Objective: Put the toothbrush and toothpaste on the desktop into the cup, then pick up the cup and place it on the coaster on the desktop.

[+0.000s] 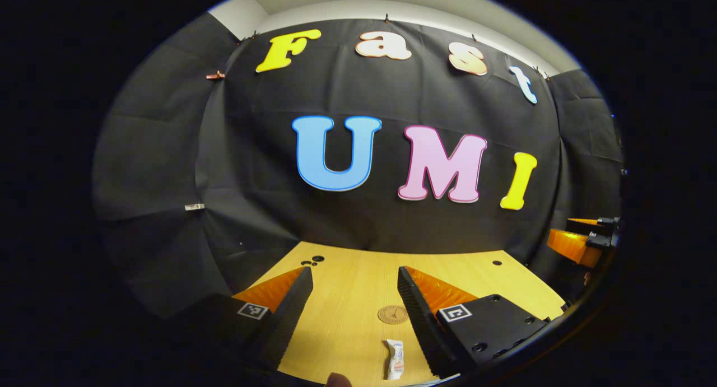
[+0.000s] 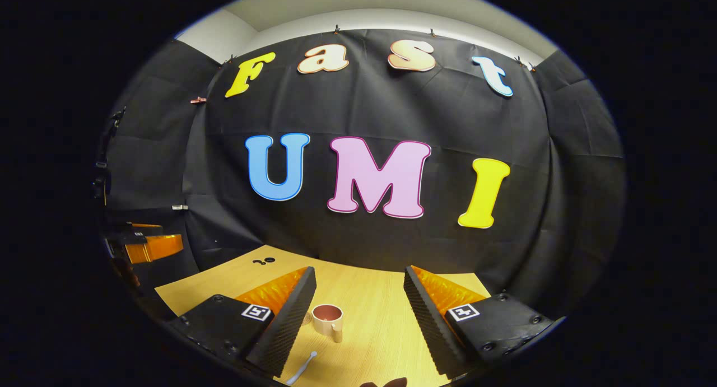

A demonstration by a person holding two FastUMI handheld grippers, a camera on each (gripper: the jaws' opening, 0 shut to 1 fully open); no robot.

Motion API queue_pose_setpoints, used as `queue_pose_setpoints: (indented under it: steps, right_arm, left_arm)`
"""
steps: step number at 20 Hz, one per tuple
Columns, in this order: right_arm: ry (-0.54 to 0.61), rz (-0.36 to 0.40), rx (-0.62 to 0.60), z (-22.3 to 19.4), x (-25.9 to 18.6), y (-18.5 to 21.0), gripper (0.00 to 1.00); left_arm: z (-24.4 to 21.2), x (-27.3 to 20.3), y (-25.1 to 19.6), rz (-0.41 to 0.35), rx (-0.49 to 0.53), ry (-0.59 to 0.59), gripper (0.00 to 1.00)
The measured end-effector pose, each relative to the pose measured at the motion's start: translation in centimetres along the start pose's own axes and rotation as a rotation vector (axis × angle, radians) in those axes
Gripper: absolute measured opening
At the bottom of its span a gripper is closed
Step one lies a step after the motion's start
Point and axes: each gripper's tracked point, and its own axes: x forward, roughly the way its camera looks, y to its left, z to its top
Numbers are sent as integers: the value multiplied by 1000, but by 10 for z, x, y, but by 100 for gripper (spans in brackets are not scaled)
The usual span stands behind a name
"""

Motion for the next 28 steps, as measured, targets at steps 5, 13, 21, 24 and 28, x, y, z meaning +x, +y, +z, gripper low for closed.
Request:
queue_pose_setpoints:
  steps: [5, 13, 21, 24, 28]
  right_arm:
    - [43, -27, 39, -21, -2, 5, 98]
    - [131, -84, 57, -52, -1, -8, 98]
    - [195, -143, 58, -73, -12, -30, 97]
    - [207, -166, 46, -75, -19, -39, 98]
    - [224, -201, 45, -79, -30, -52, 97]
  left_arm:
    - [-40, 13, -26, -79, 6, 101, 94]
    - [-146, 41, -64, -148, 63, 369, 93]
    - [-232, 66, -77, -143, 89, 566, 90]
    - [-255, 66, -78, -140, 114, 617, 88]
    - [-279, 68, -78, -121, 142, 670, 88]
